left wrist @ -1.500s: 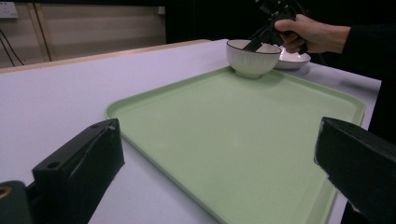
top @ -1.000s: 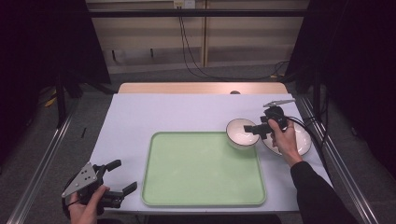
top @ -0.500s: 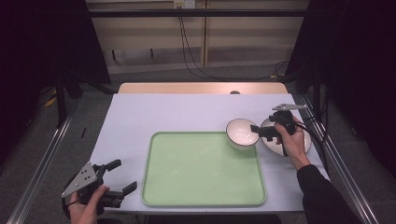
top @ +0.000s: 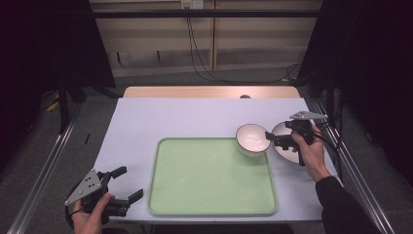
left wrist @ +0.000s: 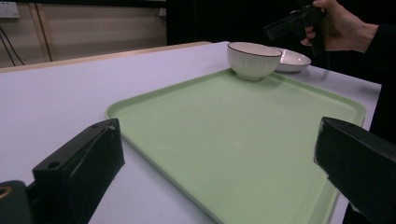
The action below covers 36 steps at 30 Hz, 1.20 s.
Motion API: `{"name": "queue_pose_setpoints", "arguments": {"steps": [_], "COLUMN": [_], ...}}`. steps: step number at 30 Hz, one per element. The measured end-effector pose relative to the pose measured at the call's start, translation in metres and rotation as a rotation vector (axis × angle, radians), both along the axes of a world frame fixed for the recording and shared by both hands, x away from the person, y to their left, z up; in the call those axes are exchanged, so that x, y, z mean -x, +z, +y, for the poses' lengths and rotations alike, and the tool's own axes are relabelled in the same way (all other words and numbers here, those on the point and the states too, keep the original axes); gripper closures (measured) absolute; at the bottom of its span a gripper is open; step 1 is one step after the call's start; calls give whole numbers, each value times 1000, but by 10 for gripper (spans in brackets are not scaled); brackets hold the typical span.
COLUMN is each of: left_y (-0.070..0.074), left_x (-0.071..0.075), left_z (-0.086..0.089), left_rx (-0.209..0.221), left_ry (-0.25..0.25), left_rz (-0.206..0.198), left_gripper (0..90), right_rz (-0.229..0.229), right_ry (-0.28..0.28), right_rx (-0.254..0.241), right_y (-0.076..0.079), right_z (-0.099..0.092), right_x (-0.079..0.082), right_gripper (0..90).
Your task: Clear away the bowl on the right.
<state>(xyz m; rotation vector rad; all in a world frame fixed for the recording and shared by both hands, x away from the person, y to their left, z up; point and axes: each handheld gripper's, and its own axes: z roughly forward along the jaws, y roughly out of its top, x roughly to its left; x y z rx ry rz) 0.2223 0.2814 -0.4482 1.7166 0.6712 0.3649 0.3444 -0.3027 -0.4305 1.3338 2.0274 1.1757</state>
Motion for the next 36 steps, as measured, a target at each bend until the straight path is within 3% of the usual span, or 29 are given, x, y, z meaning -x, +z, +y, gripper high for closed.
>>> {"name": "queue_pose_setpoints", "arguments": {"steps": [8,32,36], "left_y": [0,0,0], "left_x": [0,1,1], "left_z": [0,-1,-1], "left_rx": [4,17,11], "left_ry": [1,11,3], "left_rz": [1,9,9], "left_gripper": [14,13,13], "right_rz": [-39,-84,-93], "right_ry": [-2,5,3], "right_rx": [3,-7,12], "right_y": [3,12,13], "right_z": [-6,-21,-23], "right_x": [13,62,70], "right_gripper": [20,17,18]}}
